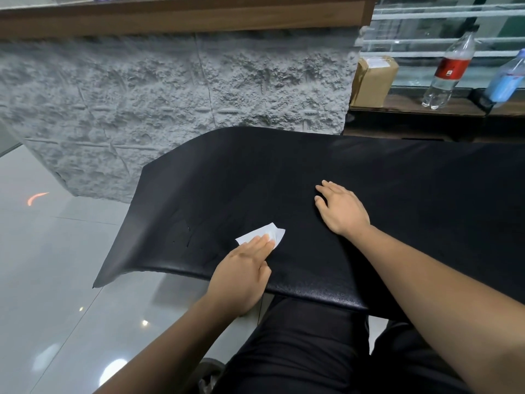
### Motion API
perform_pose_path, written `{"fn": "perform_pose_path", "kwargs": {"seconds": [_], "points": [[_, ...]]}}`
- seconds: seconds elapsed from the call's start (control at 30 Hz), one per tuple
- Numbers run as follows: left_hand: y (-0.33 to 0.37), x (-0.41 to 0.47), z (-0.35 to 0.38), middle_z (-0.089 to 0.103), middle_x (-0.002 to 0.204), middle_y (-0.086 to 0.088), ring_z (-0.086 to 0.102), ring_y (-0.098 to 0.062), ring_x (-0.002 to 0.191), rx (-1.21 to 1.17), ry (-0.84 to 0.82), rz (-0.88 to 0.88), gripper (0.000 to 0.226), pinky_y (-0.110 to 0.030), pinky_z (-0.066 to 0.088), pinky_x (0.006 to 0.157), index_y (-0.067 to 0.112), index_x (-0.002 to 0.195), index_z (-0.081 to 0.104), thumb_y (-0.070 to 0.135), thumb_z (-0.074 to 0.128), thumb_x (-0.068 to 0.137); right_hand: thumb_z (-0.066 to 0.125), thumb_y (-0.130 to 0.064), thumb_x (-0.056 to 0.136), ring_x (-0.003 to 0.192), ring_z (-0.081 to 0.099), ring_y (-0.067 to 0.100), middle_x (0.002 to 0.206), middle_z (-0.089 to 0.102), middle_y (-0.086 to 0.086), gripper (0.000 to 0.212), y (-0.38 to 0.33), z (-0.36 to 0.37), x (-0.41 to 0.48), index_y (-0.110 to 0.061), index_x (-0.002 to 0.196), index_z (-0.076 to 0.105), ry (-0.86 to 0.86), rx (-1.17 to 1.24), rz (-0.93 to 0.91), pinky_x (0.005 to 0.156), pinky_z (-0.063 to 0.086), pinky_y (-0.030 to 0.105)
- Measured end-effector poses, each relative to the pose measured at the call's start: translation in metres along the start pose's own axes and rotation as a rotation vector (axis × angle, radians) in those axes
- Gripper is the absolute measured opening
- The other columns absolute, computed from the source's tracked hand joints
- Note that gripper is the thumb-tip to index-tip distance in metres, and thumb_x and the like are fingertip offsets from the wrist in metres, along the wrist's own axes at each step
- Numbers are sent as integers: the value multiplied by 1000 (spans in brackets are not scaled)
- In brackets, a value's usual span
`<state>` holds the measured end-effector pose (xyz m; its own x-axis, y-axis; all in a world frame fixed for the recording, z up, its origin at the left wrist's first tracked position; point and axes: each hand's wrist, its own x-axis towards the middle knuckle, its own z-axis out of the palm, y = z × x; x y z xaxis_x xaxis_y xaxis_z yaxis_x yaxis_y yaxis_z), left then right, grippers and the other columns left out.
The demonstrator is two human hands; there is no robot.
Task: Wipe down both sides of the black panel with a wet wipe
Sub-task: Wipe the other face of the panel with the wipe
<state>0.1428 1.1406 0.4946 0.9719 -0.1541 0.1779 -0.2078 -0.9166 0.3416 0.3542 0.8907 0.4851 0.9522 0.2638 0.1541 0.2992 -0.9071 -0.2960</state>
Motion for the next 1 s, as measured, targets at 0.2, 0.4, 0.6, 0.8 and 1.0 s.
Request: {"fn": "perform_pose_path", "kwargs": {"seconds": [0.2,0.4,0.6,0.8,1.0], "points": [[-3,-29,-5,37,167,9,29,-5,154,22,-3,21,58,-15,11,123,26,161,40,23,39,103,32,-49,108,156,27,11,166,38,-7,54,0,0,-1,-27,155,49,2,2,-1,124,24,39],[-1,-50,-11,35,168,7,26,-5,156,14,-20,28,60,-15,3,125,23,162,39,22,37,102,32,-49,108,156,27,11,166,38,-8,54,1,0,-1,-27,154,49,3,6,5,124,25,42],[-4,-62,-13,30,170,9,21,-2,157,3,-52,22,64,-16,3,126,24,163,36,19,38,99,34,-47,108,155,29,11,165,40,-7,53,2,2,-1,-26,153,51,19,21,-9,124,26,41],[-18,-63,-18,35,167,12,28,-3,154,-15,-20,-63,65,-25,19,128,27,160,43,21,36,95,35,-47,107,155,30,11,164,42,-7,52,2,3,-1,-26,152,52,28,31,-5,122,27,43],[-44,-65,-29,39,165,12,34,-7,152,6,24,-169,62,-24,24,122,29,157,46,16,43,97,34,-48,107,155,30,11,164,42,-8,52,3,4,0,-28,152,52,31,33,-2,122,27,42]]}}
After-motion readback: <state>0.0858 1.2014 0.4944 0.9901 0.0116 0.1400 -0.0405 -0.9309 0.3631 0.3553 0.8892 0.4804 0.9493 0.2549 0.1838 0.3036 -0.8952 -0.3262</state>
